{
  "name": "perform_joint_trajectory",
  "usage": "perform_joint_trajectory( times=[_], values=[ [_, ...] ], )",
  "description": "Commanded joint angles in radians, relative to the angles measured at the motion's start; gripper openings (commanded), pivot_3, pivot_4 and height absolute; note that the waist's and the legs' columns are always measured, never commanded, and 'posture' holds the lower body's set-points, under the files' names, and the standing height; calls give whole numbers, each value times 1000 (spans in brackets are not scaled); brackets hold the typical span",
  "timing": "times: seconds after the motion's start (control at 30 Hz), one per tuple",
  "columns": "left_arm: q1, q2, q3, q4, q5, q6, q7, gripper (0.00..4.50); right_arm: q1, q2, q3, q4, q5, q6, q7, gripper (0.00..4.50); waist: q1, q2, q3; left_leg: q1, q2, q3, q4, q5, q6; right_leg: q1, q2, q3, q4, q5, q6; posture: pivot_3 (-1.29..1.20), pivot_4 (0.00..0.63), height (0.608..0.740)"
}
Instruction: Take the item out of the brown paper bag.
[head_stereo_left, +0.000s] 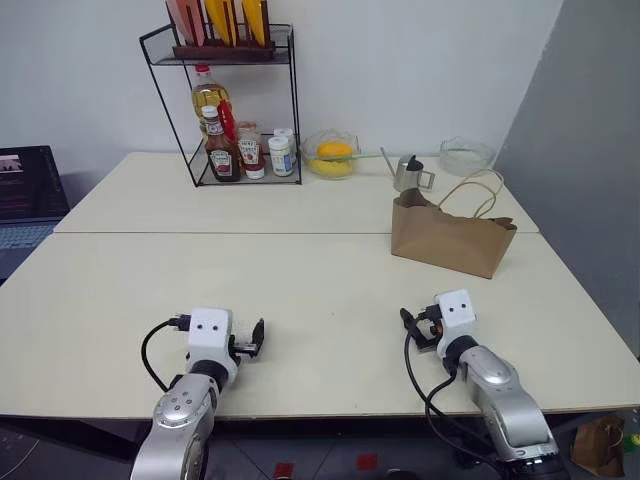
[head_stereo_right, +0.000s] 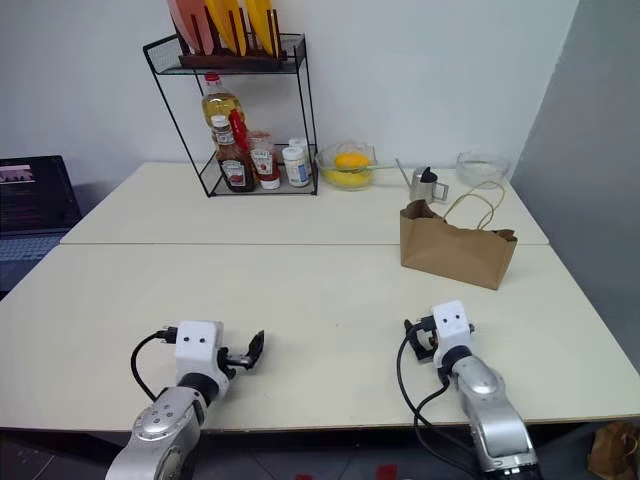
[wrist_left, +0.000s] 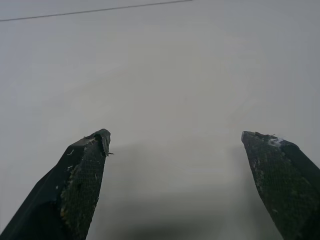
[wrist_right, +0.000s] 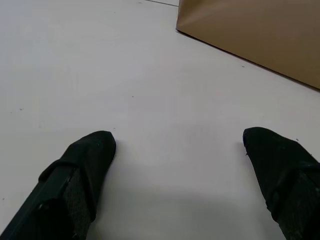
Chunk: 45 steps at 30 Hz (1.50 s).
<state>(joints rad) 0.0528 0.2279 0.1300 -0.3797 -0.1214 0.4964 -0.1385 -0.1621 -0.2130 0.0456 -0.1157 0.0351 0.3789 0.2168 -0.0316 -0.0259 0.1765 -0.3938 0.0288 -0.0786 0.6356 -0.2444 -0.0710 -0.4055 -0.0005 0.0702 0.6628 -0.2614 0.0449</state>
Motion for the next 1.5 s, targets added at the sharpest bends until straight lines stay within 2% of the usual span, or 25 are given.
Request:
perform_joint_trajectory(
  times=[0.03,0.47,0.63,0.73,0.87,1.0,1.13,1.3,1.4,1.5],
  values=[
    [-12,-5,15,-26,-7,-8,9,4452,-23,5,-8,-28,-2,-21,-7,4500,0,0,0,0,0,0,0,0,0,0,0,0,0,0,0,0,150,740],
    [-39,0,14,-24,-32,-5,-25,4452,11,-1,12,-89,-37,-17,-17,4500,0,0,0,0,0,0,0,0,0,0,0,0,0,0,0,0,150,740],
    [-101,77,-26,-34,-69,26,-142,4452,-10,-48,-17,-156,-70,21,-31,4500,1,0,0,0,0,0,0,0,0,0,0,0,0,0,0,0,150,740],
    [-235,178,-35,-49,-171,102,-303,4452,-116,-118,-72,-240,-78,111,-18,4500,1,0,2,-1,0,-1,0,0,0,-1,0,-1,0,0,1,0,150,740],
    [-395,253,-61,-28,-262,222,-401,4452,-255,-208,-97,-214,-94,150,1,4500,-1,0,1,-1,0,0,0,0,0,0,0,-1,0,1,2,0,150,740],
    [-615,306,-106,1,-368,336,-530,4452,-448,-333,-49,-32,-204,115,6,4500,-1,-1,3,-1,0,0,-2,0,0,-1,0,-1,-1,1,0,0,150,740],
    [-744,318,-138,27,-413,368,-599,4452,-574,-409,10,186,-271,19,17,4500,-2,-1,3,-3,-1,0,-1,0,0,-2,0,-1,-2,2,-2,0,150,740],
    [-812,308,-171,68,-383,333,-606,4452,-699,-456,41,423,-331,-119,2,4500,-4,0,3,-2,-1,0,-4,0,0,-2,0,0,-2,2,-2,0,150,740],
    [-808,313,-180,52,-381,321,-608,4452,-768,-491,79,574,-366,-177,51,4500,-7,0,3,-3,-1,1,-4,0,0,-3,-1,0,-2,2,-2,0,150,740],
    [-812,304,-173,45,-394,328,-599,4452,-860,-503,95,738,-383,-247,42,4500,-10,0,4,-3,-1,1,-4,0,0,-3,-1,0,-2,2,-2,0,150,740]
  ],
)
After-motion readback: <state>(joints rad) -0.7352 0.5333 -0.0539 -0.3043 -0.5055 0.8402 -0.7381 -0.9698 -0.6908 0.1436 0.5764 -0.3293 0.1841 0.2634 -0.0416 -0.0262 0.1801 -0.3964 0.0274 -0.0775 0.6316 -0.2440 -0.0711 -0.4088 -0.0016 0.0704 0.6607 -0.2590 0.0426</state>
